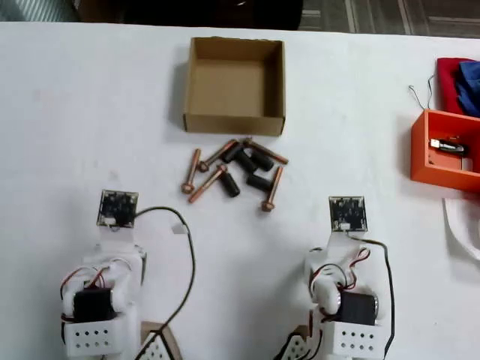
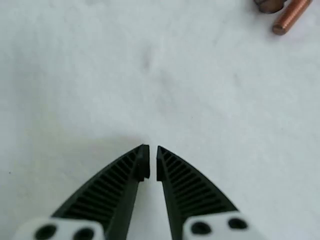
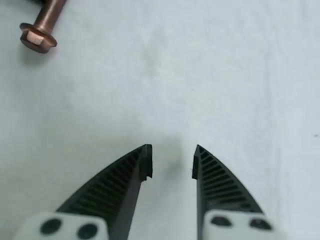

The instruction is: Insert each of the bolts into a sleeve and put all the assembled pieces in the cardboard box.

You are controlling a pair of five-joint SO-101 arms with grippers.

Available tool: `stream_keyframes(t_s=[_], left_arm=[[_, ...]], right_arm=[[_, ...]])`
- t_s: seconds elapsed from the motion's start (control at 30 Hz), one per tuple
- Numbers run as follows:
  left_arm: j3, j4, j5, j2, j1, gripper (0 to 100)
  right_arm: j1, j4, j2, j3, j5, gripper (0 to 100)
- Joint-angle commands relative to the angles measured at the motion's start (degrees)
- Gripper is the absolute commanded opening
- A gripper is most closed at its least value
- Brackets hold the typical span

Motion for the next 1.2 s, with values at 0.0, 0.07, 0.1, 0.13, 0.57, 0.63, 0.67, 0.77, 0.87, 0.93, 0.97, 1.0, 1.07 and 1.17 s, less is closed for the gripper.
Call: stream_keyframes(t_s=[0.0,0.07,0.1,0.13,0.57,0.63,0.67,0.77,0.87,0.93,0.97,1.0,1.07,1.17], left_arm=[[1.19,-0.79,-0.44,-0.88,-0.62,6],[1.19,-0.79,-0.44,-0.88,-0.62,6],[1.19,-0.79,-0.44,-0.88,-0.62,6],[1.19,-0.79,-0.44,-0.88,-0.62,6],[1.19,-0.79,-0.44,-0.88,-0.62,6],[1.19,-0.79,-0.44,-0.88,-0.62,6],[1.19,-0.79,-0.44,-0.88,-0.62,6],[1.19,-0.79,-0.44,-0.88,-0.62,6],[1.19,-0.79,-0.44,-0.88,-0.62,6],[1.19,-0.79,-0.44,-0.88,-0.62,6],[1.19,-0.79,-0.44,-0.88,-0.62,6],[1.19,-0.79,-0.44,-0.88,-0.62,6],[1.19,-0.79,-0.44,-0.88,-0.62,6],[1.19,-0.79,-0.44,-0.88,-0.62,6]], right_arm=[[-2.24,-1.01,-0.13,0.44,0.09,14.0],[-3.74,-2.07,-0.13,0.44,0.09,14.0],[-3.91,-2.51,-0.13,0.44,0.09,14.0],[-4.26,-2.95,-0.13,0.44,0.09,14.0],[-3.82,-19.82,-0.13,-0.97,0.44,14.0],[-4.35,-17.27,0.04,-4.04,0.44,14.0],[-4.26,-16.04,0.04,-6.24,0.44,14.0],[-4.18,-15.52,0.31,-13.89,1.32,14.1],[-5.23,-15.43,0.57,-24.00,5.45,14.1],[-5.58,-14.02,2.51,-31.82,7.82,14.1],[-5.67,-13.23,4.44,-35.78,8.44,14.1],[-5.67,-12.35,7.08,-39.65,8.79,14.1],[-5.58,-10.77,13.67,-47.21,8.79,14.1],[-5.67,-7.78,26.68,-57.93,8.53,14.1]])
